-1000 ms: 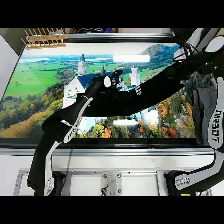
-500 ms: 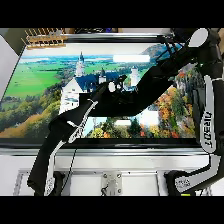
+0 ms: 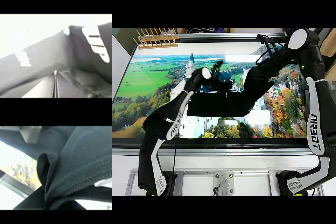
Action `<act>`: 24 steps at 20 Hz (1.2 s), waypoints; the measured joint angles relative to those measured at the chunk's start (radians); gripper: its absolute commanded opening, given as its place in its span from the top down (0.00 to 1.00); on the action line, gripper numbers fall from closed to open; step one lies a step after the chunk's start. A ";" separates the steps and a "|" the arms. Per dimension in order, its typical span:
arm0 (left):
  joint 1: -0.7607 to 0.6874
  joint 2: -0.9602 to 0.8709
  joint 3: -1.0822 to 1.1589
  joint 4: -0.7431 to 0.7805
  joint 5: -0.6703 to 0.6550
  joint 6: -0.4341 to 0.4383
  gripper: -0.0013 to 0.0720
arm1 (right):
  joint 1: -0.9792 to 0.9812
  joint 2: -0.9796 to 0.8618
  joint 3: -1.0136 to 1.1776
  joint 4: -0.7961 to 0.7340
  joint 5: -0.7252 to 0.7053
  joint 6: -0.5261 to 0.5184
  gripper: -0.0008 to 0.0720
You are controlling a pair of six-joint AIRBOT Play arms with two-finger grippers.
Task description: Fold the clothes and pants, and hang the long-sleeved shirts on hangers.
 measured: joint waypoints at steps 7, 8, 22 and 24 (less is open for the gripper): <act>0.229 0.122 0.000 0.002 -0.096 0.027 0.98 | 0.124 -0.035 0.000 0.055 -0.157 0.044 0.97; 0.260 0.142 0.000 0.000 -0.109 0.028 0.98 | 0.142 -0.051 0.000 0.060 -0.176 0.050 0.97; 0.551 0.384 0.000 0.001 -0.227 0.033 0.98 | 0.501 -0.386 0.000 0.328 -0.800 -0.174 0.14; 0.556 0.408 0.000 0.025 -0.232 0.033 0.98 | 0.500 -0.369 0.000 0.352 -0.828 -0.256 0.44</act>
